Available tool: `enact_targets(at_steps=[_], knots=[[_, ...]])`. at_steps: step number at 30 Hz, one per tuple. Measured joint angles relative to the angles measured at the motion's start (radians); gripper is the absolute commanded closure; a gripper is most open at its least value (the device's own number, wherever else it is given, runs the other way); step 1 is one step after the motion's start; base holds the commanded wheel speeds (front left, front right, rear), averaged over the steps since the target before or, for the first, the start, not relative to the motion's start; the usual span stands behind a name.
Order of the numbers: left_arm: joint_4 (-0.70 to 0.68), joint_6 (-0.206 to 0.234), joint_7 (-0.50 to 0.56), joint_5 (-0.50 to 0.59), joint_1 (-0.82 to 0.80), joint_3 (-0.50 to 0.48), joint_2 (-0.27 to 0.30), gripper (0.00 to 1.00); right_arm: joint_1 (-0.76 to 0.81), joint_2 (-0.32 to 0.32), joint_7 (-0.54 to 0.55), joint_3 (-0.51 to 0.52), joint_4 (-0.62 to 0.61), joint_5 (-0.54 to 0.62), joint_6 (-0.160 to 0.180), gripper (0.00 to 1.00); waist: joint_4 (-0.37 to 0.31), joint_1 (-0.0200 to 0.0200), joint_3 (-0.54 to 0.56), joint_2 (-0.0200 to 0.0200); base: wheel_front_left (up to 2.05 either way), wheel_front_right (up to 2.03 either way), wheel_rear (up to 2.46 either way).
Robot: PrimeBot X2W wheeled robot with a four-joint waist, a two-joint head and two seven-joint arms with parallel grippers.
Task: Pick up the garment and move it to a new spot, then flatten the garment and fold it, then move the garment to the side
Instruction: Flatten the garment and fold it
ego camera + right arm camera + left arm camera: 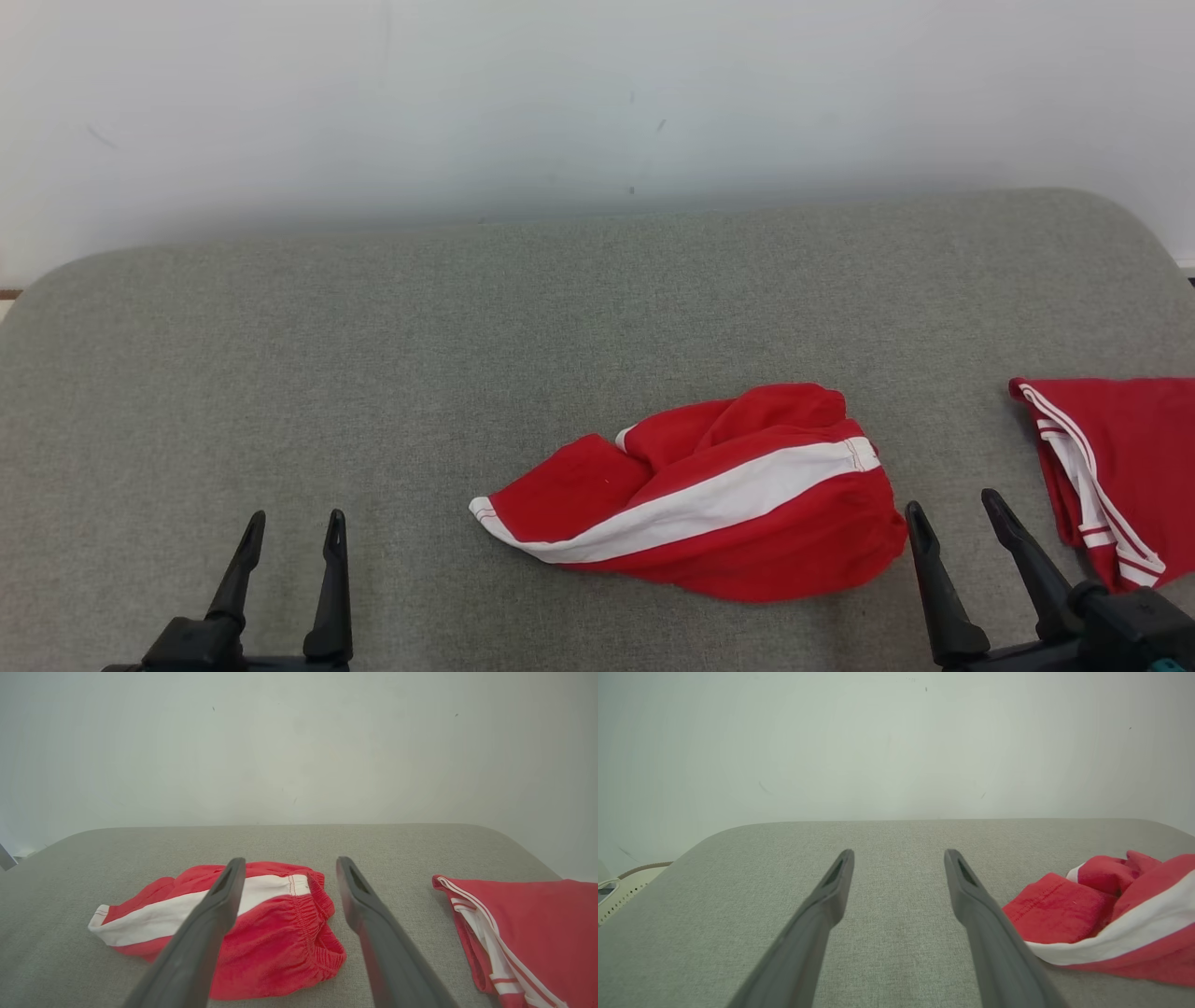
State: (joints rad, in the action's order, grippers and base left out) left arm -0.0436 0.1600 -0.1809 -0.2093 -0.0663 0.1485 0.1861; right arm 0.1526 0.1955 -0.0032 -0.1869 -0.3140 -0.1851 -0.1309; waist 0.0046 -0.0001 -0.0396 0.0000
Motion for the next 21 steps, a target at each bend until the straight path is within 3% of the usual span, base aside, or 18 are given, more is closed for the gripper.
enact_targets(at_steps=[11, 16, 21], knots=[[0.014, -0.010, 0.023, -0.008, -0.024, 0.028, -0.005, 0.00, -0.010, -0.002, -0.002, 0.006, -0.011, -0.008, 0.000, 0.00, 0.003, 0.0001, -0.034, 0.0000, 0.00, 0.00, 0.00], [0.018, -0.037, 0.056, -0.015, -0.057, 0.060, -0.011, 0.00, -0.020, 0.005, -0.001, 0.015, -0.010, -0.021, 0.000, 0.00, 0.006, 0.0001, -0.051, 0.0000, 0.00, 0.00, 0.00], [0.072, -0.093, 0.140, -0.047, -0.125, 0.121, -0.030, 0.00, -0.050, 0.048, 0.021, 0.033, 0.011, -0.056, 0.000, 0.00, 0.012, 0.0001, -0.084, 0.0001, 0.00, 0.00, 0.00]])
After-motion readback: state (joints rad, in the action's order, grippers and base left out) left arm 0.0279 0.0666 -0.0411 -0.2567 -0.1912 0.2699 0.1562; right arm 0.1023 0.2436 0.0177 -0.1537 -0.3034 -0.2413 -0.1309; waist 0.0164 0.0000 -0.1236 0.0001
